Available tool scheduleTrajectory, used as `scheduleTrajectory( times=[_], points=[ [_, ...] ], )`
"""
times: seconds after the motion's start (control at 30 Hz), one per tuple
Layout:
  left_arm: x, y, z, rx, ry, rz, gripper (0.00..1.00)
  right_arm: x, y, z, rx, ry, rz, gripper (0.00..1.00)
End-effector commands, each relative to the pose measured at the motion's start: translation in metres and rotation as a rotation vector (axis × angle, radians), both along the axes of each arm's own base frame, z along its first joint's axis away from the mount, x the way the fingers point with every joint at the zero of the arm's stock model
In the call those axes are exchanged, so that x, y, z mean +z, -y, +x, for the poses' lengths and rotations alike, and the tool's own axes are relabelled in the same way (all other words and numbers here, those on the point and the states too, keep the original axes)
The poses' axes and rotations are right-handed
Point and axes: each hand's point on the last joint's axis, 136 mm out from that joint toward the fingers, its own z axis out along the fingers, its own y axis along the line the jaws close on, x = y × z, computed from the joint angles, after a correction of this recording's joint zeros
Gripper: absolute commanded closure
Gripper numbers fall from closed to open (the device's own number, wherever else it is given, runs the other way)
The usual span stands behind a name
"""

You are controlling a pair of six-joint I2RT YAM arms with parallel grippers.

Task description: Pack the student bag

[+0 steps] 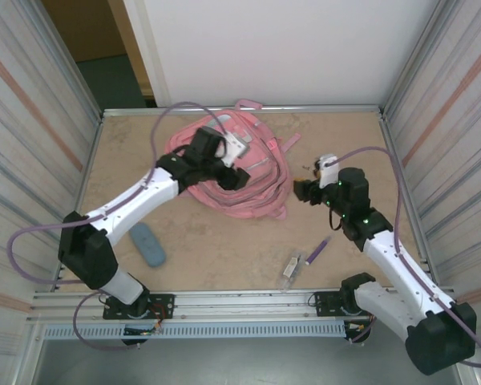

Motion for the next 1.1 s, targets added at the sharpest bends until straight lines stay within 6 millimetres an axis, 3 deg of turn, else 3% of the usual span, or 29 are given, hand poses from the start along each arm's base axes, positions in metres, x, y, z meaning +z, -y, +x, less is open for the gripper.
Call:
scheduleTrajectory(
  times=[0.0,0.13,0.23,0.4,0.47,0.53,0.6,0.63,0.8,0.93,1.07],
  points=[
    [-0.025,0.006,0.012,-0.127,0.203,0.288,0.36,-0.014,0.044,0.004,-0.290,-0.198,0.115,0.33],
    [-0.052,0.021,0.028,-0.110,0.247,0.447,0.34,-0.029,0.056,0.002,-0.351,-0.307,0.134,0.33],
    [-0.071,0.016,0.051,-0.021,0.253,0.551,0.33,-0.039,0.057,-0.003,-0.348,-0.321,0.119,0.33],
    [-0.098,0.009,0.068,0.065,0.226,0.630,0.30,-0.042,0.062,-0.012,-0.353,-0.296,0.103,0.33],
    [-0.103,0.004,0.074,0.109,0.211,0.631,0.39,-0.043,0.062,-0.015,-0.349,-0.286,0.115,0.33],
    [-0.105,-0.001,0.080,0.144,0.202,0.628,0.58,-0.045,0.057,-0.016,-0.332,-0.292,0.145,0.33],
    [-0.102,0.001,0.080,0.135,0.185,0.603,0.86,-0.048,0.051,-0.018,-0.312,-0.323,0.180,0.33],
    [-0.094,0.004,0.079,0.126,0.178,0.585,1.00,-0.049,0.045,-0.020,-0.288,-0.347,0.198,0.33],
    [-0.027,0.014,0.068,0.144,0.234,0.444,1.00,-0.056,0.026,-0.022,-0.215,-0.449,0.244,0.33],
    [0.029,0.018,0.061,0.156,0.280,0.307,1.00,-0.044,-0.001,-0.019,-0.162,-0.514,0.437,0.35],
    [0.070,0.021,0.052,0.163,0.271,0.205,1.00,-0.052,-0.027,-0.006,-0.245,-0.617,0.602,0.43]
  ],
)
